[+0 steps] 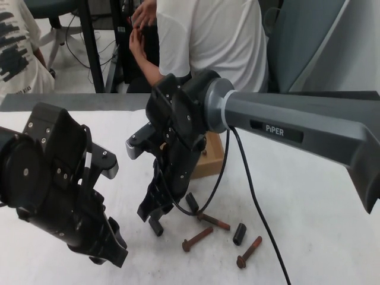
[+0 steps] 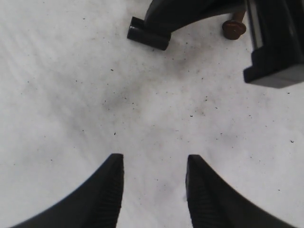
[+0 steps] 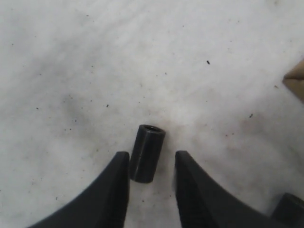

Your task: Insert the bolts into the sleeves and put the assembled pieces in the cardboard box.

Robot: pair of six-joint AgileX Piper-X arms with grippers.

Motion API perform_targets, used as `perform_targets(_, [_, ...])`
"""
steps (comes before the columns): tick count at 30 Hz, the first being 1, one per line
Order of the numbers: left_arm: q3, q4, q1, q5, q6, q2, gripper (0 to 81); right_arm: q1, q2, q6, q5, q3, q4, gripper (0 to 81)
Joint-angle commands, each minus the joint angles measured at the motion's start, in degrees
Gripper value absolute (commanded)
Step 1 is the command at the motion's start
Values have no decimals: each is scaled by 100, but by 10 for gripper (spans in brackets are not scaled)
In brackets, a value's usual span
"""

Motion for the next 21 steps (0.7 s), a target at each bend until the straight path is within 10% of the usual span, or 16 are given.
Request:
perform_targets(1, [-2,25,-16,-15,1,6,397,46,-13,14,-44,-58,9,312])
perform_targets(21, [-2,25,-16,-15,1,6,397,225,85,-133,454,-47,422,312])
